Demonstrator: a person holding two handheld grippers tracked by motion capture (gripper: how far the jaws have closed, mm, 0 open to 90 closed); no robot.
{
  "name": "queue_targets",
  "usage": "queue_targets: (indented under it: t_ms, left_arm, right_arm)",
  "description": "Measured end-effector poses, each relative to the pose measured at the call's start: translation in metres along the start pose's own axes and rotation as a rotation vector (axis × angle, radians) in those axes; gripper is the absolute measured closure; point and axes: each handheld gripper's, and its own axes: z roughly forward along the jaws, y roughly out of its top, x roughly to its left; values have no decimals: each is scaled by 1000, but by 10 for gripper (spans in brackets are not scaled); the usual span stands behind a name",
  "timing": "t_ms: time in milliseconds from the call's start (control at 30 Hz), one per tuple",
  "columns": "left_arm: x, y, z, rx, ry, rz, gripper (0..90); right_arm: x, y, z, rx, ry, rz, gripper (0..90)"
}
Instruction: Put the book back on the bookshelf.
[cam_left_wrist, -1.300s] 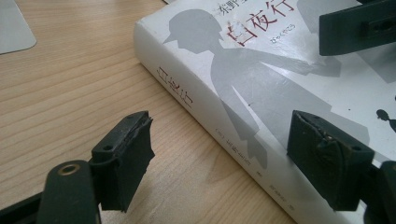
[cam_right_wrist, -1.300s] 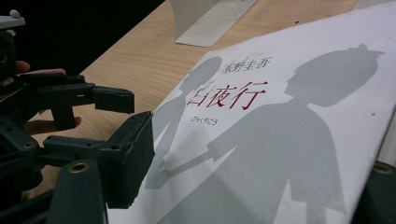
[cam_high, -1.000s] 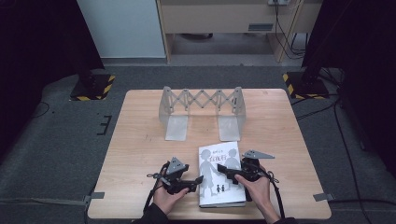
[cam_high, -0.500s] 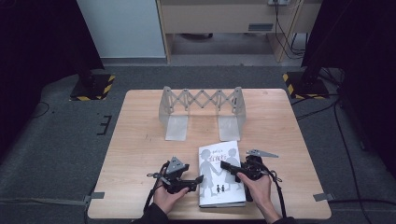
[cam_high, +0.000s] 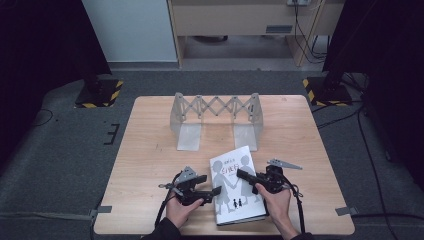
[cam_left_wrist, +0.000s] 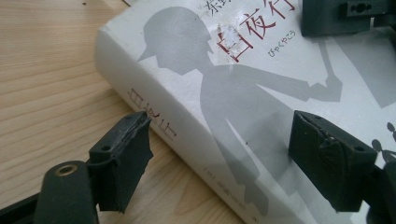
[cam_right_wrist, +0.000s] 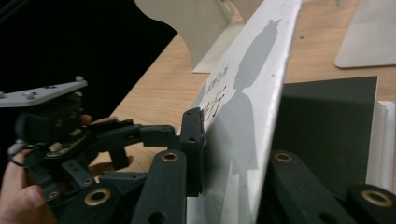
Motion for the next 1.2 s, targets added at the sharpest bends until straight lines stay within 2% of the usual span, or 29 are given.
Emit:
queue_targets:
  t_ms: [100,267,467,667,833,1200]
  left_arm:
    - [1,0,2,-24,-45,-23,161]
    - [2,-3,8,-42,-77,-18,18]
    - [5,-9,17,-46,-132,-116,0]
    - [8,-10,21,-30,-171,-168,0]
    - [6,-9,21,-37,-173,-143,0]
    - [6,-9,21,-38,-170,-145,0]
  right_arm:
    - [5,1,-2,-16,28,-12,798]
    - [10,4,-5,-21,51,-50,809]
    - [6,5,-7,-20,56,-36,813]
    - [3,6,-10,-22,65,-45,815]
    - [3,8,-11,-27,78,-52,817]
    - [1,8,-11,-31,86,-30,820]
